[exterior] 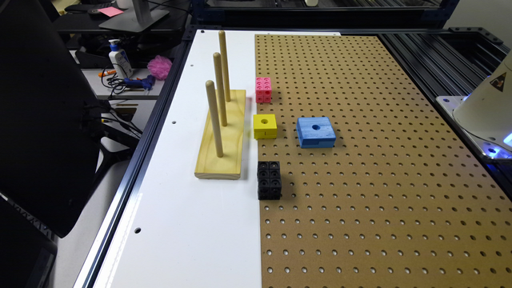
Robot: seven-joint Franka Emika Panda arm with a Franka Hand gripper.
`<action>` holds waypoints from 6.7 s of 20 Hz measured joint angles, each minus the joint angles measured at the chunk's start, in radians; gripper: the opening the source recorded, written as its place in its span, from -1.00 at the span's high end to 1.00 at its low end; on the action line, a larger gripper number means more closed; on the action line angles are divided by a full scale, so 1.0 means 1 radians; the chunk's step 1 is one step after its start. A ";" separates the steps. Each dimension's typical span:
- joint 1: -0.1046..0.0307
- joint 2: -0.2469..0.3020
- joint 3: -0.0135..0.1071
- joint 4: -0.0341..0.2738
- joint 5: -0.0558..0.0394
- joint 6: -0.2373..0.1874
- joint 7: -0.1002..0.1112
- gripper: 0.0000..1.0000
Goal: Pick up pink block.
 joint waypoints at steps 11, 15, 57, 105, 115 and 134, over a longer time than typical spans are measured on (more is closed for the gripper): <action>-0.010 0.000 0.000 -0.001 0.0000 0.000 0.000 -1.00; -0.035 0.000 -0.002 -0.001 -0.0014 0.001 -0.013 -1.00; -0.151 0.253 -0.003 -0.039 -0.0037 0.268 -0.128 -1.00; -0.146 0.600 0.028 0.051 -0.0036 0.558 -0.122 -1.00; -0.146 0.654 0.030 0.060 -0.0036 0.602 -0.121 -1.00; -0.148 0.628 0.031 0.060 -0.0036 0.584 -0.121 1.00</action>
